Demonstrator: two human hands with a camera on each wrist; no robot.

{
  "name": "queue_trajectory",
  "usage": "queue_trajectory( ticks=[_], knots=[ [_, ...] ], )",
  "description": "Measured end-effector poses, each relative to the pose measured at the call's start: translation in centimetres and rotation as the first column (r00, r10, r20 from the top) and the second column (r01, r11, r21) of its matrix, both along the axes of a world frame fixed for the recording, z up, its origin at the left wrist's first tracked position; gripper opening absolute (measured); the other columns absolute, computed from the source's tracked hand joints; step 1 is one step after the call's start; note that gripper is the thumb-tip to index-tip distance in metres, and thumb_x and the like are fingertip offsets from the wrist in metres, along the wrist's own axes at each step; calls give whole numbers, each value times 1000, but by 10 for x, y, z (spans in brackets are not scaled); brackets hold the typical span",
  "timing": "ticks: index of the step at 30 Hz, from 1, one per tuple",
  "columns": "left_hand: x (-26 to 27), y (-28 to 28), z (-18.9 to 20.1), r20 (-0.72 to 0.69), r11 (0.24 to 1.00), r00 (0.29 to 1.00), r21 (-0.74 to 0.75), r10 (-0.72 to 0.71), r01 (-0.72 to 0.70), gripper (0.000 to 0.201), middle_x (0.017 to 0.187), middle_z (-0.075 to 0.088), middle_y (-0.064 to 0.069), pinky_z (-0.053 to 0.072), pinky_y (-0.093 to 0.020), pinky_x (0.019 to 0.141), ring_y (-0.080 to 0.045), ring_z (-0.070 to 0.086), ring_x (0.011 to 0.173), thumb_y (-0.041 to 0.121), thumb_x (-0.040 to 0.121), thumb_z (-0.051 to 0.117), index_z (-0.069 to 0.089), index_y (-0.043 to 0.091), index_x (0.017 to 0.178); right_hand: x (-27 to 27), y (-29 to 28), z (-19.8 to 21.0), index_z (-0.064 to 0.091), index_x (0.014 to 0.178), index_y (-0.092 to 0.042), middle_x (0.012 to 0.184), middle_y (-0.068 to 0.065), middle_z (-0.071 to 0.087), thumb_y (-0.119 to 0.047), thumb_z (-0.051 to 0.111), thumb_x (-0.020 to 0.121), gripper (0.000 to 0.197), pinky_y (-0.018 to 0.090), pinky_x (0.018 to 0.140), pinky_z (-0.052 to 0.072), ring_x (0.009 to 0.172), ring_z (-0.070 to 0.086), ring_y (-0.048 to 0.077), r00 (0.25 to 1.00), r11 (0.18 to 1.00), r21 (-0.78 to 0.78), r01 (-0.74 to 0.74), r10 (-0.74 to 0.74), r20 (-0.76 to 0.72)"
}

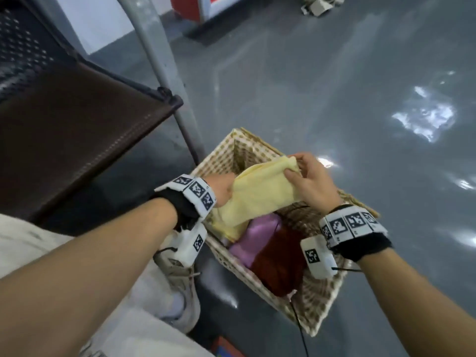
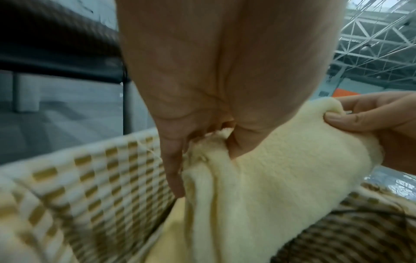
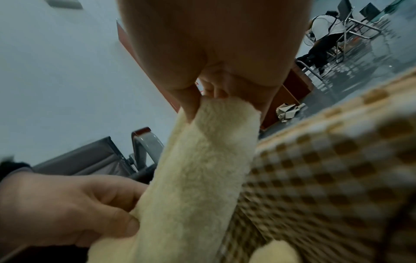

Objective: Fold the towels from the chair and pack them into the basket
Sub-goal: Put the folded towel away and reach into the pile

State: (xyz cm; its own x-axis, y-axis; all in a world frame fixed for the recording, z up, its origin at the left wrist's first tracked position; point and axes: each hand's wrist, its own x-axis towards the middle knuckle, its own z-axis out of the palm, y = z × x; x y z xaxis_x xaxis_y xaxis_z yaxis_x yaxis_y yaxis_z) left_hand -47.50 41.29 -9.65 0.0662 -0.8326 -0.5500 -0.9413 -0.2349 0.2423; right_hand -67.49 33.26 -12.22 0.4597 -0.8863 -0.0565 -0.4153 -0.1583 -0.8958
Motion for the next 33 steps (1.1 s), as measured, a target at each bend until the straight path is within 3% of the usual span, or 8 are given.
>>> queue_trajectory(
  ticks=[2,6,9,13,16,22,30,33],
  knots=[
    [-6,0,-22,-50,998,999,58,-1,4,33,128,53,-17,40,-31,89,-31,53,115,13,98,41,45,2,128,-2,-1,-18,55,113,-15,103,0,62,-20,61,91,24,36,88,45,105,58,24,987,999,-33,11,-17,-159],
    [-13,10,-56,-147,966,986,235,-75,109,36,128,51,-19,42,-28,74,-30,56,102,19,100,37,38,0,131,5,-2,-42,55,123,-13,116,7,63,-31,57,92,35,29,82,38,109,56,28,912,993,-89,-73,30,-409],
    [-13,17,-64,-96,958,990,257,-104,126,32,126,53,-21,43,-38,87,-34,53,110,14,99,38,41,-2,127,19,1,-62,50,128,-14,121,9,60,-35,54,94,40,34,88,44,111,55,29,809,982,-16,-189,146,-569],
    [11,22,-38,-151,992,988,127,30,-11,39,134,54,-6,45,-33,97,-22,54,118,17,98,42,45,15,137,35,8,-68,47,122,-11,111,14,62,-26,47,95,31,33,73,48,94,60,30,622,953,52,-299,236,-746],
    [35,27,-1,-194,997,978,7,72,-72,32,127,60,0,46,-24,89,-16,57,112,21,98,45,56,23,127,52,8,-46,50,123,-13,113,12,61,-24,45,95,31,36,75,49,97,60,30,629,931,-9,-366,240,-739],
    [83,61,83,-249,937,953,-256,174,-238,18,108,68,1,48,-32,91,-16,62,103,21,93,55,66,26,106,126,10,33,64,102,-13,98,8,68,-19,47,92,21,34,78,51,92,62,27,743,847,-202,-492,288,-604],
    [180,160,192,-320,653,863,-565,391,-505,17,84,71,12,39,-8,53,-4,66,81,19,89,58,67,33,87,276,69,165,68,94,-19,100,6,70,-15,53,87,17,37,86,50,98,62,27,725,629,-385,-675,468,-505],
    [222,217,214,-373,523,796,-607,476,-598,18,85,71,9,48,-16,67,-8,68,81,14,91,55,65,29,88,338,109,208,69,95,-16,99,5,70,-14,55,88,16,30,83,49,96,62,22,687,517,-452,-727,552,-473]
  ],
)
